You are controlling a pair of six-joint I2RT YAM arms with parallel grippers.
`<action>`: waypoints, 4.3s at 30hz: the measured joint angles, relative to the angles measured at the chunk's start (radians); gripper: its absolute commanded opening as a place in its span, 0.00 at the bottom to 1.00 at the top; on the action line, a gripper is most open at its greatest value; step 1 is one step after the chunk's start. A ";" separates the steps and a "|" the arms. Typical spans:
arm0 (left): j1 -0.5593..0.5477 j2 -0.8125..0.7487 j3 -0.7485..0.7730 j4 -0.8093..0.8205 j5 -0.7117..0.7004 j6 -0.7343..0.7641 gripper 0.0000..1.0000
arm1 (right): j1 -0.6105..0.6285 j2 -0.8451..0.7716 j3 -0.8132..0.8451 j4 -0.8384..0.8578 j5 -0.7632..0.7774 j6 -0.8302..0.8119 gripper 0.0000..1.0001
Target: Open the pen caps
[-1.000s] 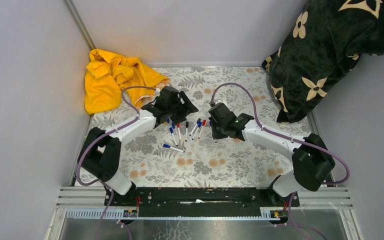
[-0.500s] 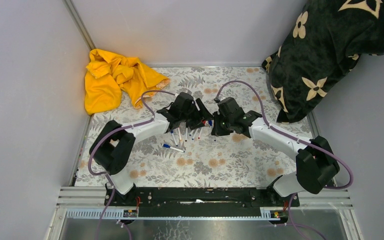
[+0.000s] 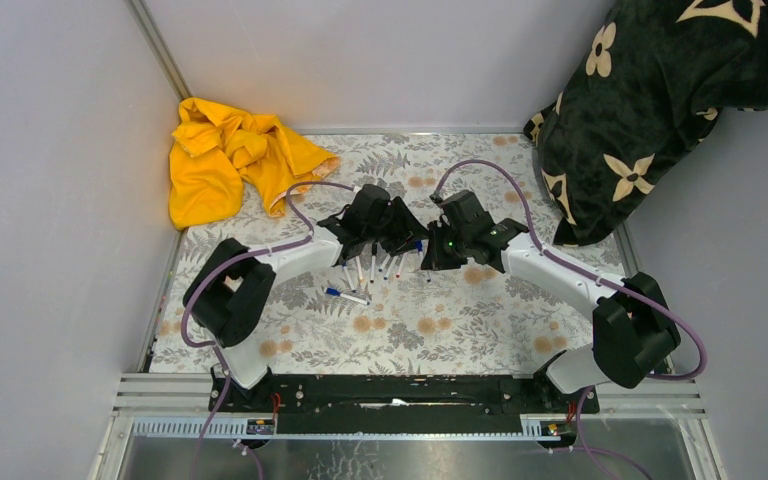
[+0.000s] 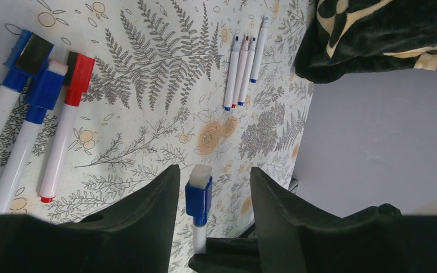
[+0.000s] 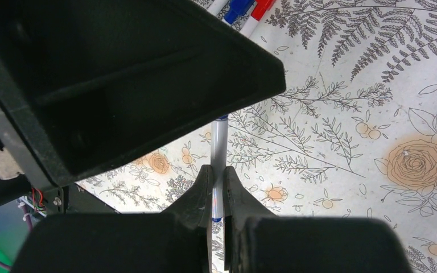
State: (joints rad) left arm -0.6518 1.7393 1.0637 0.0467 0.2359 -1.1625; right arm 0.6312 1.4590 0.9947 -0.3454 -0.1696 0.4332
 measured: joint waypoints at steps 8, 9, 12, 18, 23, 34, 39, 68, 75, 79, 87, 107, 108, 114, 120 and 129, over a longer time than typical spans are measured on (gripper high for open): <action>-0.002 0.016 0.001 0.027 0.000 -0.017 0.32 | -0.021 -0.004 0.000 0.000 -0.028 -0.002 0.00; -0.002 0.017 0.001 0.029 0.000 -0.017 0.30 | -0.025 -0.006 0.000 0.000 -0.031 -0.002 0.00; -0.002 0.019 0.001 0.031 0.000 -0.021 0.25 | -0.037 -0.016 0.000 0.000 -0.036 -0.003 0.00; -0.002 0.019 0.001 0.048 0.000 -0.023 0.10 | -0.058 -0.027 -0.006 0.002 -0.059 -0.007 0.00; -0.003 0.019 0.001 0.052 0.000 -0.025 0.00 | -0.064 -0.033 -0.016 0.016 -0.068 -0.009 0.05; -0.010 0.019 0.005 0.047 -0.018 -0.029 0.00 | -0.070 -0.023 -0.013 0.018 -0.082 -0.007 0.21; -0.010 0.019 0.007 0.039 -0.035 -0.029 0.00 | -0.072 0.008 0.003 0.019 -0.084 -0.006 0.22; -0.010 0.051 0.048 0.005 -0.035 -0.064 0.00 | -0.077 0.076 0.029 0.044 -0.087 -0.021 0.00; 0.015 0.074 0.072 -0.030 -0.045 -0.112 0.00 | -0.080 0.074 0.001 0.097 -0.086 -0.034 0.00; 0.027 0.103 0.111 -0.082 -0.035 -0.132 0.00 | -0.087 0.051 -0.063 0.192 -0.086 -0.032 0.00; 0.048 0.108 0.121 -0.106 0.000 -0.183 0.00 | -0.090 0.006 -0.130 0.282 -0.087 -0.033 0.00; 0.058 0.180 0.262 -0.179 0.076 -0.093 0.00 | -0.117 -0.046 -0.163 0.307 -0.070 -0.056 0.00; 0.058 0.183 0.271 -0.180 0.084 -0.080 0.00 | -0.117 -0.053 -0.164 0.307 -0.065 -0.057 0.00; 0.068 0.213 0.323 -0.211 0.135 -0.007 0.00 | -0.121 -0.065 -0.174 0.310 -0.056 -0.063 0.00; 0.084 0.233 0.370 -0.250 0.132 0.052 0.00 | -0.121 -0.087 -0.194 0.306 -0.089 -0.063 0.00; 0.285 0.294 0.525 -0.209 -0.078 0.121 0.00 | -0.082 -0.140 -0.278 0.070 -0.237 -0.066 0.00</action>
State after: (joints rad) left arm -0.3664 2.0331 1.5883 -0.1619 0.1577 -1.0420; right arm 0.5495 1.3190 0.7166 -0.2752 -0.4061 0.3668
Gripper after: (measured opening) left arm 0.215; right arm 0.176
